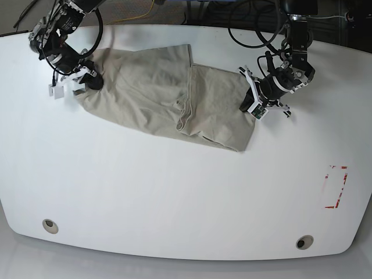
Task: Layout the t-shirt on the table in an organized manner, then fold the t-shirt properly
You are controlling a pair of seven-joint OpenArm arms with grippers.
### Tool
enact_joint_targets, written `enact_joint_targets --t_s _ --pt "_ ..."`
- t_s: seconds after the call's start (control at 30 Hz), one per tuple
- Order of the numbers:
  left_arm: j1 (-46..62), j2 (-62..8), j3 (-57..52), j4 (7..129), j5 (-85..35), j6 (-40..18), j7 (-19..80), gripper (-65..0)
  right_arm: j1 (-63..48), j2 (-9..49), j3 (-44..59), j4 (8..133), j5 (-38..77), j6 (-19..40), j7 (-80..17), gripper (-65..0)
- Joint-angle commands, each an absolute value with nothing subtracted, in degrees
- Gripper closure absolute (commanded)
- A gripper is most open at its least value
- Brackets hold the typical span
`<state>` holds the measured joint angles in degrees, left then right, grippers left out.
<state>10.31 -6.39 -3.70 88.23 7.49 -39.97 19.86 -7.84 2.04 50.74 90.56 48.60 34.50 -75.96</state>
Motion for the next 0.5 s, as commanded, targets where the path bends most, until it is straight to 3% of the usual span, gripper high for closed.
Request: enact_joint_targets --t_s 0.0,0.47 --pt "10.42 -6.81 -3.82 88.22 9.63 -40.0 22.73 0.0 -7.25 1.01 49.19 96.57 50.95 34.77 -75.03 0.0" --pt "10.42 -6.64 -3.74 88.13 9.71 -40.0 22.99 0.0 -6.99 -6.02 36.26 103.78 53.49 34.86 -75.21 0.0"
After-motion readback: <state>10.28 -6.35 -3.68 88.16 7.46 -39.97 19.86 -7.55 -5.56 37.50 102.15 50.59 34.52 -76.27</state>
